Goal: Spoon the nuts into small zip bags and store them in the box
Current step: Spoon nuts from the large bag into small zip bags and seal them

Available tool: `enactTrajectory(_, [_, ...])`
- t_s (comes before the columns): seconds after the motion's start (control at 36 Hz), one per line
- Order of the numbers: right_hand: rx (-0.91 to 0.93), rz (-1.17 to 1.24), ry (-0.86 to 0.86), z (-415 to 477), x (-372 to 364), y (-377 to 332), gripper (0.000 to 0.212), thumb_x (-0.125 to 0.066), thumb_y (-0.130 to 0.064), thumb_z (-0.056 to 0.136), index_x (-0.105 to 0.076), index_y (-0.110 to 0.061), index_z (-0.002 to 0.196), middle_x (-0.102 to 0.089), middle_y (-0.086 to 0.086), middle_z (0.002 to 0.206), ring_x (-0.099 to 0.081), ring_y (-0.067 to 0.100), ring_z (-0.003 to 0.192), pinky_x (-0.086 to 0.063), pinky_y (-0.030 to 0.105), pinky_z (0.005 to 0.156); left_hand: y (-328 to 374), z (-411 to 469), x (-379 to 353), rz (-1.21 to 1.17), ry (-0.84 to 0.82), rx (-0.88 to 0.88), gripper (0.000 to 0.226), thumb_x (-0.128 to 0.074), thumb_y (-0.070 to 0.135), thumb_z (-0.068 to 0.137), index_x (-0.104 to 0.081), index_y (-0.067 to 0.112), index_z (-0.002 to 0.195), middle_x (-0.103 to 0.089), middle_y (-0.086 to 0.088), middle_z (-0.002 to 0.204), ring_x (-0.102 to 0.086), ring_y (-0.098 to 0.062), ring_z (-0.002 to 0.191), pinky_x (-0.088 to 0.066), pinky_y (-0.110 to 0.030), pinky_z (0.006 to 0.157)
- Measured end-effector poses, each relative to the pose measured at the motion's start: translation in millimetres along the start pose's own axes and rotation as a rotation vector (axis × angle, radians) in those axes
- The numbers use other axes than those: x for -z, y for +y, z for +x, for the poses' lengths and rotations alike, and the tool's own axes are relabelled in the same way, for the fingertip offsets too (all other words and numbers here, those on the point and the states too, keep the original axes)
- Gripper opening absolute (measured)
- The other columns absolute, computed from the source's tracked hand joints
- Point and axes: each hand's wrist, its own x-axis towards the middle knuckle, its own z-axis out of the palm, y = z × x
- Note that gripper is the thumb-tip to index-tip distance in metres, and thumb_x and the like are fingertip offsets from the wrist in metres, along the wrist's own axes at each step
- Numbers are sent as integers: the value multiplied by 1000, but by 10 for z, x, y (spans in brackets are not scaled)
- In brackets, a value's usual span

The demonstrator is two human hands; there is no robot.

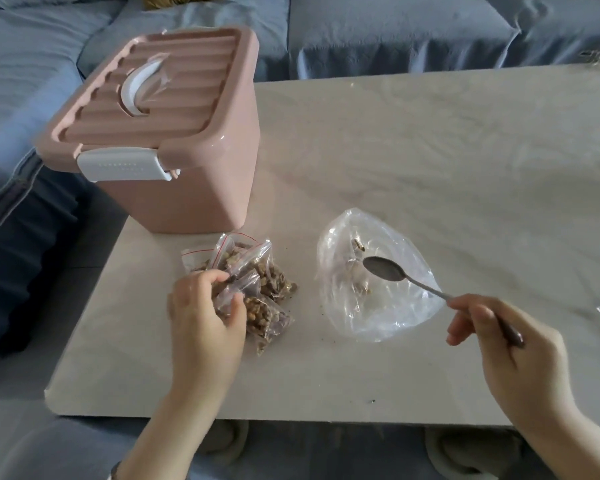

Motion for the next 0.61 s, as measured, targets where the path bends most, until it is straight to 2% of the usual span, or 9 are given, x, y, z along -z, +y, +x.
enactTrajectory(0.06, [43,-41,-53,-27,22,97,42,-34,-50,96,-65,-24,85,-59,-12,72,-57,-1,67,-39,4,65,121,-28,-27,-23,43,-154,21,-55,13,79,-58,1,96,-55,-14,104,-45,-19,100,-37,-29,94])
enactTrajectory(0.11, [94,-101,-118,-54,30,215,46,-36,-47,97,-68,-14,89,-58,-14,71,-56,0,69,-41,7,65,266,-50,-66,-139,-10,-213,22,-51,19,80,-57,8,97,-52,-8,105,-47,-15,95,-39,-18,87])
enactTrajectory(0.19, [171,-230,-215,-98,37,410,45,-37,-43,97,-69,-12,99,-60,-5,84,-56,5,74,-45,14,66,496,-77,-166,-284,-239,-56,19,-60,23,82,-51,25,99,-52,4,95,-54,-16,77,-48,-27,74])
enactTrajectory(0.22, [191,-282,-241,-111,40,470,45,-36,-42,97,-69,-12,102,-60,-4,88,-56,6,75,-46,14,66,573,-83,-215,-300,-347,29,25,-64,24,83,-50,25,104,-54,4,98,-55,-14,81,-49,-30,77])
enactTrajectory(0.31, [239,-446,-254,-150,40,631,42,-35,-36,98,-68,-12,108,-59,3,88,-59,16,69,-48,20,60,778,-17,-410,-215,-583,229,62,-65,43,80,-40,15,130,-47,0,129,-49,-14,114,-40,-26,97])
enactTrajectory(0.36, [233,-499,-233,-179,36,695,40,-34,-34,98,-67,-13,109,-58,5,85,-58,20,64,-48,25,55,891,78,-557,-149,-640,315,75,-64,52,77,-36,8,131,-46,-4,129,-47,-18,117,-36,-23,90])
enactTrajectory(0.47, [193,-573,-236,-217,10,724,35,-39,-29,93,-69,-13,103,-57,5,79,-57,23,60,-45,24,51,1041,243,-801,-86,-716,464,68,-63,57,75,-43,6,114,-53,-4,109,-53,-24,96,-38,-27,72])
enactTrajectory(0.53, [152,-616,-247,-228,-1,713,30,-44,-25,87,-70,-14,98,-57,3,79,-57,23,60,-42,22,51,1046,282,-850,-46,-709,433,45,-63,45,80,-45,10,102,-54,-1,95,-50,-22,81,-34,-27,63])
enactTrajectory(0.61, [59,-623,-256,-235,-3,710,16,-55,-19,82,-67,-20,92,-56,0,83,-56,22,61,-42,24,50,999,322,-815,-2,-634,338,19,-57,25,84,-47,11,92,-52,-2,87,-47,-21,75,-33,-28,60])
